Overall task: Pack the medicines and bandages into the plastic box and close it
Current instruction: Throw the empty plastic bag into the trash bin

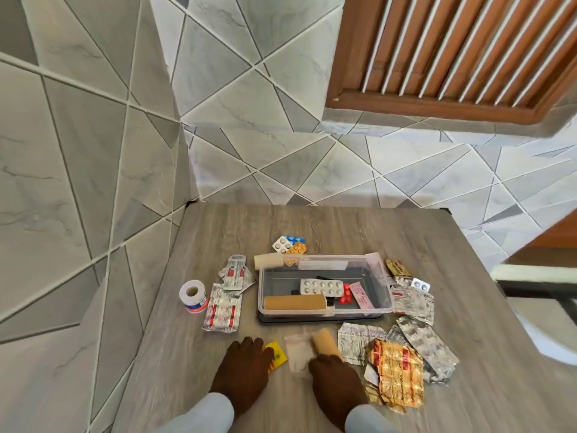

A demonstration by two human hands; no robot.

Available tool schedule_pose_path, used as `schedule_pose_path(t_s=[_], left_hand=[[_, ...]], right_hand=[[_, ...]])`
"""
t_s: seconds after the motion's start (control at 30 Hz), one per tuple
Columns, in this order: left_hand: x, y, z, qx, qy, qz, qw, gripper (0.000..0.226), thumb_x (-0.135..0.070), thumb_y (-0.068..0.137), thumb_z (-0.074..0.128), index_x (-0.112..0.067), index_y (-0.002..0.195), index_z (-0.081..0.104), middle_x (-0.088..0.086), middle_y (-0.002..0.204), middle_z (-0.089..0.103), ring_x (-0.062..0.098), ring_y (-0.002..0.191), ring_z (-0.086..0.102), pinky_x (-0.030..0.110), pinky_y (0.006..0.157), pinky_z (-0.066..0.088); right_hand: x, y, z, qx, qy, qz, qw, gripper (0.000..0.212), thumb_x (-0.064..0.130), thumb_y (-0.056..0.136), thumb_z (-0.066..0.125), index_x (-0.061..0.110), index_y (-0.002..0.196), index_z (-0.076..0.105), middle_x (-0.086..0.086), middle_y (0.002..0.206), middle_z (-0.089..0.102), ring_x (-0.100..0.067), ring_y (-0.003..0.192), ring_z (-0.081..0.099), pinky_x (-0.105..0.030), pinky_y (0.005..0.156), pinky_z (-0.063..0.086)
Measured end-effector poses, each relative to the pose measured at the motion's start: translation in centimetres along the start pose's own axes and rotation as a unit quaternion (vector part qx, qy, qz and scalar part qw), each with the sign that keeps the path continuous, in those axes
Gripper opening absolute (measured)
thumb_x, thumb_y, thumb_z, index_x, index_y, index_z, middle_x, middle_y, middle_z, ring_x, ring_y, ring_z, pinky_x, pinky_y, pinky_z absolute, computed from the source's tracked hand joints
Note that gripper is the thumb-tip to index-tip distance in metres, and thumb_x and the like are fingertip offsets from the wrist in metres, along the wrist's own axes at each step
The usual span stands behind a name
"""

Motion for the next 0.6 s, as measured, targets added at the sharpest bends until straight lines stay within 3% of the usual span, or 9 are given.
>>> schedule_pose_path(t_s=[0.07,0.17,0.27,0.33,0.43,0.53,0.6], left_hand=[[0.2,0.4,-0.1,-0.008,0.015,0.004,1.000,0.028,-0.036,0.043,0.078,-0.028,0.066,0.066,-0.004,0.062,0.062,0.019,0.054,0.060,0.033,0.045,0.049],[0.3,0.6,-0.9,0.031,-0.026,-0.027,0.999,0.023,-0.051,0.057,0.058,-0.031,0.069,0.064,-0.007,0.070,0.063,0.017,0.062,0.061,0.035,0.047,0.051],[-0.3,0.9,-0.7,0.066,-0.079,-0.056,0.993,0.036,-0.055,0.067,0.049,-0.030,0.088,0.063,-0.005,0.091,0.064,0.020,0.082,0.063,0.038,0.064,0.052],[-1.1,1.2,-1.2,0.055,-0.101,-0.078,0.990,0.033,-0.040,0.081,0.044,-0.024,0.106,0.059,0.002,0.107,0.062,0.027,0.097,0.059,0.041,0.076,0.048],[-2.1,1.7,-1.9,0.079,-0.083,-0.099,0.989,0.038,-0.028,0.090,0.040,-0.022,0.127,0.044,0.005,0.127,0.050,0.027,0.116,0.046,0.039,0.091,0.040],[-3.2,1.5,-2.9,0.027,-0.137,-0.117,0.983,0.044,-0.040,0.085,0.044,-0.027,0.126,0.045,0.000,0.130,0.048,0.024,0.118,0.046,0.035,0.095,0.039],[-4.7,1.2,-4.1,-0.057,-0.170,-0.097,0.979,0.050,-0.051,0.079,0.048,-0.029,0.124,0.051,-0.002,0.126,0.053,0.021,0.115,0.051,0.033,0.096,0.041]], right_hand=[[0.4,0.2,-1.6,-0.023,0.040,0.030,0.998,0.030,0.017,0.092,0.037,0.017,0.115,0.056,-0.011,0.119,0.062,-0.033,0.111,0.057,-0.039,0.087,0.048],[0.1,0.5,-4.0,-0.065,0.141,0.046,0.987,0.031,0.025,0.093,0.040,0.020,0.119,0.056,-0.009,0.116,0.065,-0.029,0.107,0.061,-0.035,0.089,0.048],[-1.2,0.7,-5.8,-0.109,0.302,0.051,0.946,0.019,0.026,0.092,0.046,0.021,0.102,0.060,-0.003,0.104,0.070,-0.019,0.096,0.063,-0.035,0.087,0.051],[-2.5,0.2,-7.1,-0.116,0.461,0.058,0.878,0.016,0.017,0.092,0.047,0.016,0.086,0.063,-0.003,0.086,0.074,-0.014,0.079,0.065,-0.034,0.075,0.052],[-4.8,-1.5,-8.7,-0.101,0.638,0.065,0.760,0.020,0.006,0.093,0.046,0.009,0.084,0.063,-0.011,0.077,0.073,-0.016,0.059,0.056,-0.025,0.053,0.040],[-8.3,-3.8,-9.3,-0.109,0.726,0.067,0.676,0.018,0.002,0.091,0.051,0.011,0.090,0.066,-0.014,0.079,0.070,-0.015,0.056,0.049,-0.025,0.050,0.037],[-10.8,-5.1,-9.4,-0.110,0.766,0.068,0.630,0.020,-0.002,0.090,0.051,0.009,0.099,0.065,-0.013,0.083,0.065,-0.013,0.058,0.049,-0.024,0.050,0.040]])
Point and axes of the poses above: each hand's wrist, its own y-axis towards the middle knuckle, its own z-axis out of the palm, x = y × z, the point moved 2 cm from there along y, towards the middle knuckle
